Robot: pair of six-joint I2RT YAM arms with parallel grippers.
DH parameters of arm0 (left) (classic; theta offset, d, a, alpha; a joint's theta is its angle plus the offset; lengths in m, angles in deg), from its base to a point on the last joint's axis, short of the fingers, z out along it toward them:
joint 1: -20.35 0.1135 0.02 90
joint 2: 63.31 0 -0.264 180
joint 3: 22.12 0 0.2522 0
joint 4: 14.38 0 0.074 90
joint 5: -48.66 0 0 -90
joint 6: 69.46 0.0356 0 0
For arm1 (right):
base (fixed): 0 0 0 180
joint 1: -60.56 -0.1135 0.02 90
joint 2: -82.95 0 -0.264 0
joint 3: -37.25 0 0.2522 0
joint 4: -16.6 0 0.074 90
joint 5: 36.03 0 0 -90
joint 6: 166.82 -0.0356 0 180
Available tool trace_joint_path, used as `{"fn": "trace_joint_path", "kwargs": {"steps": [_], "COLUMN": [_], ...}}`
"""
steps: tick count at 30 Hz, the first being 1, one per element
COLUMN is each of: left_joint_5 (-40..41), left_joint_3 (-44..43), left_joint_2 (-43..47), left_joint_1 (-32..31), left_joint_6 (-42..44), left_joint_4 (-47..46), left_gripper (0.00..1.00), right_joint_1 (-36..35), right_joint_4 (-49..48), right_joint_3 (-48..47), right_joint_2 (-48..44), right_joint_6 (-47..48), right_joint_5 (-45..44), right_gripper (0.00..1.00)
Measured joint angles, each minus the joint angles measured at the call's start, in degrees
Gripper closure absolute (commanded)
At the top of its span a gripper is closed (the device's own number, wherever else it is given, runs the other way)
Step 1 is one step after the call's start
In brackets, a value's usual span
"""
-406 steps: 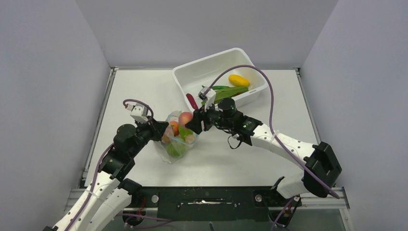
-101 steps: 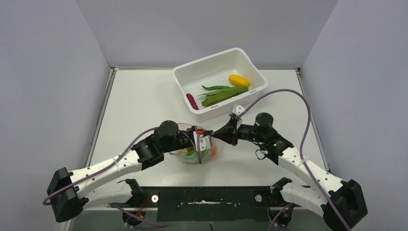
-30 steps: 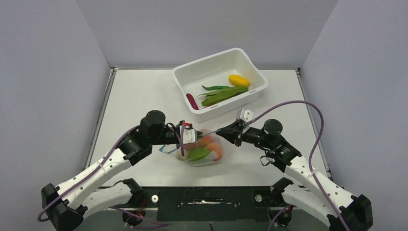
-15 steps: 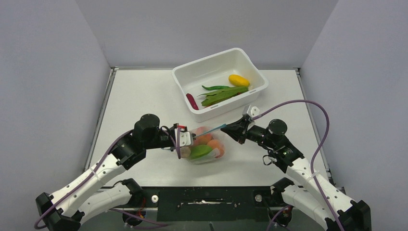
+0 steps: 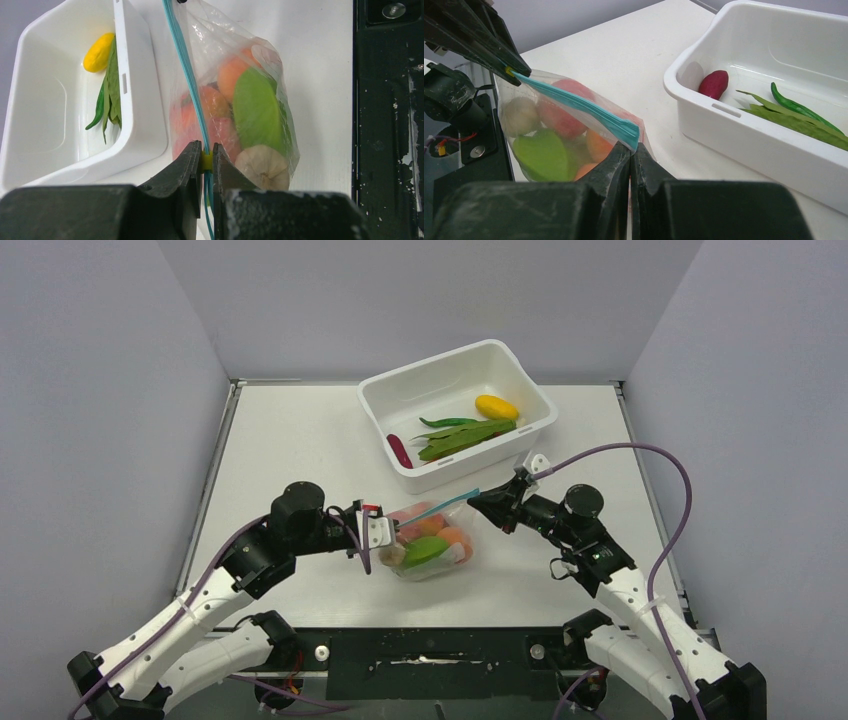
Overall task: Place the food in the zip-top bag and seal the zipper
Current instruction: Zip the zipper food storage bag at the center of the board.
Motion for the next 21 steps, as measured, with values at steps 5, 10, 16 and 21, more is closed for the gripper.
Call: {"fn": "trace_joint_path", "kwargs": {"steps": [5, 10, 16, 21], "left_joint_5": [0.6, 1.2, 1.4, 1.5], "left_joint_3": [0.0, 0.6, 0.6, 1.0], "left_joint_2": [1.0, 1.9, 2.3, 2.8], "left_joint_1": [0.1, 0.1, 0.1, 0.1], "left_joint_6": [0.0, 0.1, 0.1, 0.1], "left_joint_4": [0.9, 1.8, 2.4, 2.5], "left_gripper": [1.00, 1.00, 1.00, 1.00], "right_joint_1": [1.1, 2.7, 5.3, 7.2], "right_joint_4": [0.0, 0.0, 0.2, 0.7], "right_joint_3": [0.9, 1.8, 2.1, 2.1], "right_joint_2": [-0.8, -1.3, -2.0, -2.7], "right_joint_6": [-1.0, -2.1, -3.1, -4.2], "right_joint_5": [0.0, 0.0, 0.0, 0.0], "right_gripper": [1.00, 1.00, 1.00, 1.00]}}
